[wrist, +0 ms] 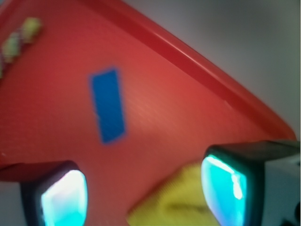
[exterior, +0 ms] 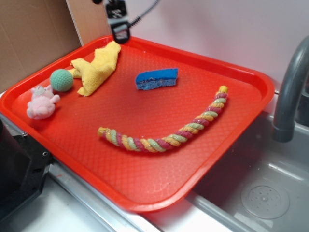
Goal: Grab the blue sponge.
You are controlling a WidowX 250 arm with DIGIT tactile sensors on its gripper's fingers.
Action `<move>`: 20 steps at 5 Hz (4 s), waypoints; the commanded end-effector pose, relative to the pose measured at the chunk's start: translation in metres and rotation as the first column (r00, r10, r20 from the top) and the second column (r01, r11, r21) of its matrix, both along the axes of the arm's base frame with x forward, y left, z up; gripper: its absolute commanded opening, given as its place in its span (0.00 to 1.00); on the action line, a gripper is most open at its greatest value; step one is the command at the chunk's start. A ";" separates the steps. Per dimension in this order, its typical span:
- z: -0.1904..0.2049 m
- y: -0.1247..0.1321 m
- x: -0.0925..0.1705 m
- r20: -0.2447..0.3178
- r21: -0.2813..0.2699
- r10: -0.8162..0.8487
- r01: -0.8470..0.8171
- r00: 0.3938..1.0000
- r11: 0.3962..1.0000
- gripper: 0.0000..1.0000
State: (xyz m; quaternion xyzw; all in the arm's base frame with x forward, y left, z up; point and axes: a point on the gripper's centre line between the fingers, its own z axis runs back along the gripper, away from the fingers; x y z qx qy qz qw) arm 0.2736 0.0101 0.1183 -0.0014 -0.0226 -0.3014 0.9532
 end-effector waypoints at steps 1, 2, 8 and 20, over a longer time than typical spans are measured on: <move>0.022 -0.012 0.007 0.081 0.003 0.000 0.000 0.997 1.000 1.00; 0.022 -0.012 0.007 0.081 0.003 0.000 0.000 0.997 1.000 1.00; -0.035 -0.011 0.015 0.103 -0.005 -0.021 0.022 0.994 1.000 1.00; -0.044 -0.066 0.018 0.075 0.043 -0.130 0.127 0.989 0.991 0.00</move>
